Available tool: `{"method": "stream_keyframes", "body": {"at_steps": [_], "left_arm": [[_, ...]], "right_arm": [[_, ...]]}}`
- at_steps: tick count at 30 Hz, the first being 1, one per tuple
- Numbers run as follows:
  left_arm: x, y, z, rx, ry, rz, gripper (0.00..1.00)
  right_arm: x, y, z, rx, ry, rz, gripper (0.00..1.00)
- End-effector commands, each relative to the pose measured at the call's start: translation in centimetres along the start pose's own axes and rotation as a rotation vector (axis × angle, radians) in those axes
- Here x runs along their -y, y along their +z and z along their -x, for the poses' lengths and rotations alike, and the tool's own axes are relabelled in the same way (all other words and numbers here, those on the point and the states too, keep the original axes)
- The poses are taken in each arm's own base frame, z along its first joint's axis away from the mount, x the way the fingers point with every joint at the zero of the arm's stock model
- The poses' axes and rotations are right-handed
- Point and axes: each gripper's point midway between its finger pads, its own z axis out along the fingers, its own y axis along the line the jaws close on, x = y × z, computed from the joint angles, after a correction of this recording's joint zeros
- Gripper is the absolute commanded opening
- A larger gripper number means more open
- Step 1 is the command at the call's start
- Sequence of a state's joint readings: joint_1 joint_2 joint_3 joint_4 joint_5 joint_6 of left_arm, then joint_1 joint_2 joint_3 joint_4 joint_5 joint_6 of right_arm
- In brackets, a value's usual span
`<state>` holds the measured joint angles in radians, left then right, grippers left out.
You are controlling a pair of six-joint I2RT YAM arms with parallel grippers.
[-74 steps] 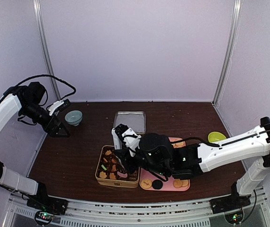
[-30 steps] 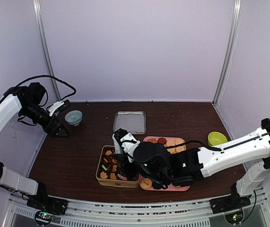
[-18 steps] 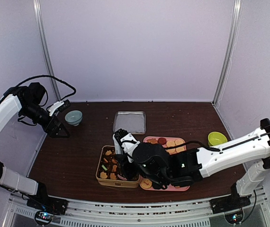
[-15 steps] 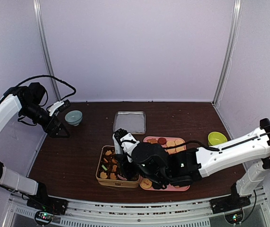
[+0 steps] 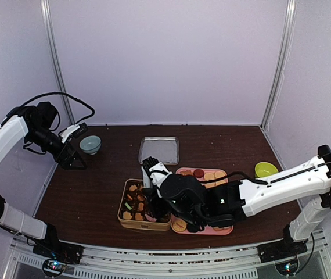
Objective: Pack the cookies
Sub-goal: Adjust the fake cookies in the empty pocket of the box.
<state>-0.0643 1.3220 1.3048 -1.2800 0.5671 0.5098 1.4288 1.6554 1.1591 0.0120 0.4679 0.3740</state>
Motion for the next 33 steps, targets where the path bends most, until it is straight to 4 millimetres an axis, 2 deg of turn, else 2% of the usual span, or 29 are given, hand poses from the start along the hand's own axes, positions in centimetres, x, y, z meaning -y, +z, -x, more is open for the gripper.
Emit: {"method": "stream_keyframes", "body": {"at_steps": [1, 4, 7, 13, 18, 21, 25, 33], "left_arm": [[-0.2, -0.1, 0.9, 0.038, 0.037, -0.002, 0.98], [-0.3, -0.1, 1.1, 0.045, 0.039, -0.006, 0.98], [-0.3, -0.2, 1.5, 0.054, 0.038, -0.011, 0.98], [-0.6, 0.0, 1.7, 0.053, 0.039, -0.015, 0.98], [-0.7, 0.1, 1.7, 0.053, 0.040, -0.014, 0.98], [-0.7, 0.2, 1.5, 0.047, 0.042, -0.012, 0.98], [-0.7, 0.3, 1.4, 0.046, 0.045, -0.016, 0.98], [-0.5, 0.2, 1.3, 0.048, 0.051, -0.014, 0.98]], "right_arm": [[1.7, -0.9, -1.1, -0.093, -0.073, -0.041, 0.17], [1.6, -1.1, -0.6, -0.091, -0.055, -0.027, 0.24], [1.6, -1.1, -0.8, -0.100, -0.048, -0.020, 0.27], [1.5, -1.5, -0.6, -0.099, -0.038, -0.001, 0.27], [1.1, -0.8, -1.4, -0.108, -0.031, 0.008, 0.20], [0.9, -1.1, -0.4, -0.083, -0.036, 0.017, 0.19], [1.1, -1.5, 1.2, -0.060, -0.061, 0.017, 0.31], [1.5, -1.9, 2.4, -0.026, -0.059, 0.019, 0.31]]}}
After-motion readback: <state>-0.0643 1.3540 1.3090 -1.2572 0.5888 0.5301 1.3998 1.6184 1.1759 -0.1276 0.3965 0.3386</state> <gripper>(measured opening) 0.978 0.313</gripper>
